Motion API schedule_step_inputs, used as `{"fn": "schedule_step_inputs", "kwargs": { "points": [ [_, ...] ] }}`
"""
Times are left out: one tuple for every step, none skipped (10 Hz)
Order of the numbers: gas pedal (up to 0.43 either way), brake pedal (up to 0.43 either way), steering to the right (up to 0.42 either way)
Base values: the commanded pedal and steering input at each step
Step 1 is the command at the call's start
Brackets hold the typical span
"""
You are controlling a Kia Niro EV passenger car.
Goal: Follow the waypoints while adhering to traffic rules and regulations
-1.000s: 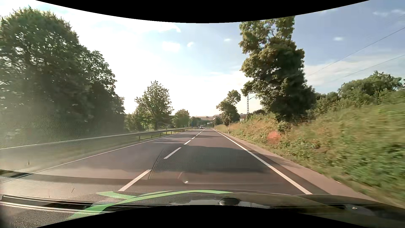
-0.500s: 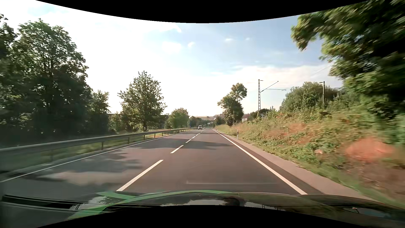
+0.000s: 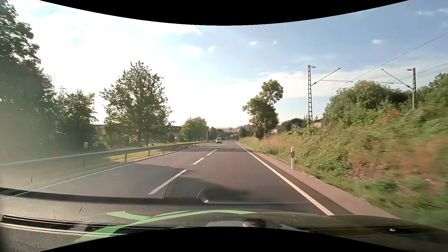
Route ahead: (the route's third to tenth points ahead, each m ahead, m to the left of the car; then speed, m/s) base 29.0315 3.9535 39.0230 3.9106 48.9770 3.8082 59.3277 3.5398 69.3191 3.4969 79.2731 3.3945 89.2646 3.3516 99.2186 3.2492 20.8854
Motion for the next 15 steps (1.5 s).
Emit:
{"fn": "schedule_step_inputs", "kwargs": {
  "points": [
    [0.26, 0.0, -0.004],
    [0.26, 0.0, -0.004],
    [0.26, 0.0, -0.004],
    [0.26, 0.0, -0.004],
    [0.26, 0.0, -0.004],
    [0.26, 0.0, -0.004],
    [0.26, 0.0, -0.004],
    [0.26, 0.0, -0.004],
    [0.248, 0.0, -0.004],
    [0.228, 0.0, -0.004],
    [0.197, 0.0, -0.004],
    [0.177, 0.0, -0.004],
    [0.189, 0.0, -0.004],
    [0.22, 0.0, -0.004],
    [0.24, 0.0, -0.004]
  ]
}}
